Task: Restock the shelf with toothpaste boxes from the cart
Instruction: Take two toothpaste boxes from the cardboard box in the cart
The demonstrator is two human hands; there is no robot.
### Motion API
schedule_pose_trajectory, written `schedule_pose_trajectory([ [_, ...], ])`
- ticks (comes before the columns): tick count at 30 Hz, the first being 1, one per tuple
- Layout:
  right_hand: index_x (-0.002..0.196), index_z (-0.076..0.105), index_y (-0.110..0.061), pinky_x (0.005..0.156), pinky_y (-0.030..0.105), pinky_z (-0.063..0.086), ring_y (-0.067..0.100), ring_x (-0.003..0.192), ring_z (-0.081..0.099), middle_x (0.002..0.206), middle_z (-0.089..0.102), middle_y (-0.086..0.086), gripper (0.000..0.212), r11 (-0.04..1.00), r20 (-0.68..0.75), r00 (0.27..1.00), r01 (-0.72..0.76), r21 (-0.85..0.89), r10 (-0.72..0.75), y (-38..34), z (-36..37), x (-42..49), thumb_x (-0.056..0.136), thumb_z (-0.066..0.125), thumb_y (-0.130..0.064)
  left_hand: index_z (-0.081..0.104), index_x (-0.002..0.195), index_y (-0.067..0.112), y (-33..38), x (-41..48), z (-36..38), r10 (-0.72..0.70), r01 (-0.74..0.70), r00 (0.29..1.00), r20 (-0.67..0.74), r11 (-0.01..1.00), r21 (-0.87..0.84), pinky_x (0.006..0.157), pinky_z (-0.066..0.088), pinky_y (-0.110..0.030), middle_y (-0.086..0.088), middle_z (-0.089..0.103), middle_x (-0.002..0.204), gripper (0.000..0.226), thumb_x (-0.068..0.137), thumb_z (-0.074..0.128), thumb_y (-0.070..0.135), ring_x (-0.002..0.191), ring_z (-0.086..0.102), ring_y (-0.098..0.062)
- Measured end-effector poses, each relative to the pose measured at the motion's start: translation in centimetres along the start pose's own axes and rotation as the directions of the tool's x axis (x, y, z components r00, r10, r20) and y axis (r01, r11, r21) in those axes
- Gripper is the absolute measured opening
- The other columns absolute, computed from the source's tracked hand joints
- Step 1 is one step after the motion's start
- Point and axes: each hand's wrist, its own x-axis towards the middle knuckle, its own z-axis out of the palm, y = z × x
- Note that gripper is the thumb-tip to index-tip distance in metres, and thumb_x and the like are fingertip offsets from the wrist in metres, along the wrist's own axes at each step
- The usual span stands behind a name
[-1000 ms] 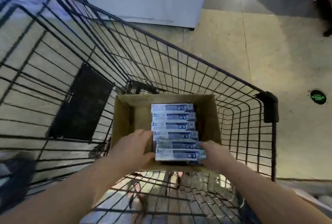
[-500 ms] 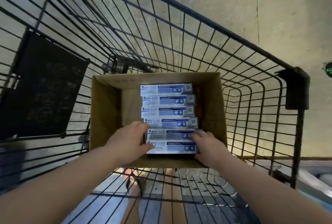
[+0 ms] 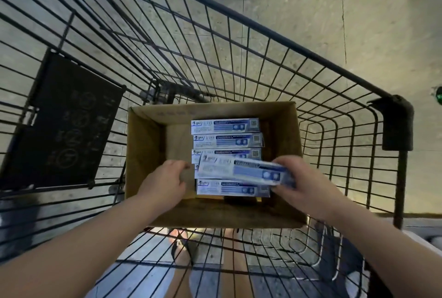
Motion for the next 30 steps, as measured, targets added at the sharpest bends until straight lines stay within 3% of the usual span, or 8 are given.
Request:
schedule_pose_trajectory([
  [3,0.119,0.046,-0.029,0.074,0.021,0.05,0.003,0.095,0.053,0.107,0.049,-0.015,0.041,0.994,-0.096,0.995,-0.009,0.108,0.019,0.0,-1.8,0.7,0.082,0.064,-0.024,0.047,0.13,0.025,0.4,0.9,1.4,0.06,-0.062,0.996,0.064,0.998,0.023,0.095,0.046,-0.035,0.0,0.045,0.137,0.044,0.087,0.057,0.021,0.118,0.051,-0.023],
  [6,0.115,0.046,-0.031,0.076,0.026,0.052,0.006,0.096,0.056,0.107,0.054,-0.01,0.039,0.988,-0.159,0.987,0.005,0.154,0.02,0.5,-2.1,1.9,0.081,0.065,-0.026,0.045,0.129,0.027,0.6,2.3,3.7,0.141,-0.155,0.976,0.164,0.985,0.078,0.093,0.046,-0.033,0.005,0.04,0.141,0.05,0.083,0.063,0.028,0.12,0.048,-0.021],
  [9,0.115,0.047,-0.032,0.079,0.028,0.051,0.007,0.098,0.054,0.107,0.054,-0.011,0.04,0.982,-0.183,0.981,-0.026,0.189,0.061,0.9,-1.3,2.8,0.081,0.066,-0.027,0.036,0.137,0.029,0.4,3.6,5.8,0.187,-0.217,0.956,0.225,0.97,0.112,0.105,0.034,-0.031,0.007,0.028,0.147,0.063,0.081,0.065,0.035,0.133,0.03,-0.018],
  [14,0.12,0.047,-0.028,0.076,0.018,0.045,0.004,0.1,0.05,0.107,0.05,-0.013,0.044,0.979,-0.178,0.981,-0.042,0.2,0.078,1.7,0.3,3.7,0.081,0.066,-0.024,0.034,0.137,0.03,-0.3,4.9,7.9,0.242,-0.266,0.961,0.132,0.94,0.213,0.108,0.025,-0.03,0.005,0.029,0.147,0.067,0.079,0.065,0.043,0.134,0.027,-0.02],
  [18,0.121,0.046,-0.028,0.072,0.014,0.042,0.002,0.095,0.049,0.104,0.049,-0.015,0.043,0.974,-0.164,0.984,-0.038,0.223,0.075,2.2,1.1,3.9,0.082,0.066,-0.024,0.031,0.139,0.028,-0.9,5.1,8.7,0.245,-0.289,0.954,0.174,0.907,0.306,0.109,0.024,-0.032,0.004,0.024,0.151,0.065,0.083,0.059,0.045,0.137,0.024,-0.019],
  [24,0.12,0.046,-0.028,0.081,0.025,0.052,0.005,0.103,0.054,0.113,0.056,-0.009,0.044,0.969,-0.159,0.984,-0.033,0.246,0.074,2.2,1.9,3.8,0.081,0.067,-0.026,0.039,0.133,0.024,-1.4,5.3,9.0,0.243,-0.277,0.961,0.134,0.809,0.518,0.105,0.026,-0.036,-0.001,0.033,0.144,0.055,0.086,0.049,0.051,0.131,0.032,-0.022],
  [27,0.121,0.046,-0.028,0.076,0.02,0.051,0.004,0.103,0.053,0.114,0.056,-0.009,0.045,0.972,-0.164,0.984,-0.035,0.233,0.074,2.1,2.2,3.8,0.081,0.067,-0.027,0.043,0.131,0.026,-1.8,5.2,9.1,0.254,-0.27,0.962,0.096,0.848,0.456,0.103,0.029,-0.036,0.002,0.037,0.141,0.051,0.085,0.049,0.048,0.128,0.035,-0.021],
  [30,0.122,0.047,-0.027,0.074,0.018,0.048,0.005,0.103,0.053,0.115,0.055,-0.01,0.045,0.973,-0.175,0.982,-0.028,0.23,0.07,1.8,2.0,3.4,0.082,0.066,-0.026,0.04,0.132,0.031,-2.4,4.4,8.3,0.259,-0.265,0.964,0.057,0.943,0.199,0.104,0.035,-0.033,0.006,0.034,0.143,0.055,0.082,0.056,0.045,0.128,0.037,-0.018],
])
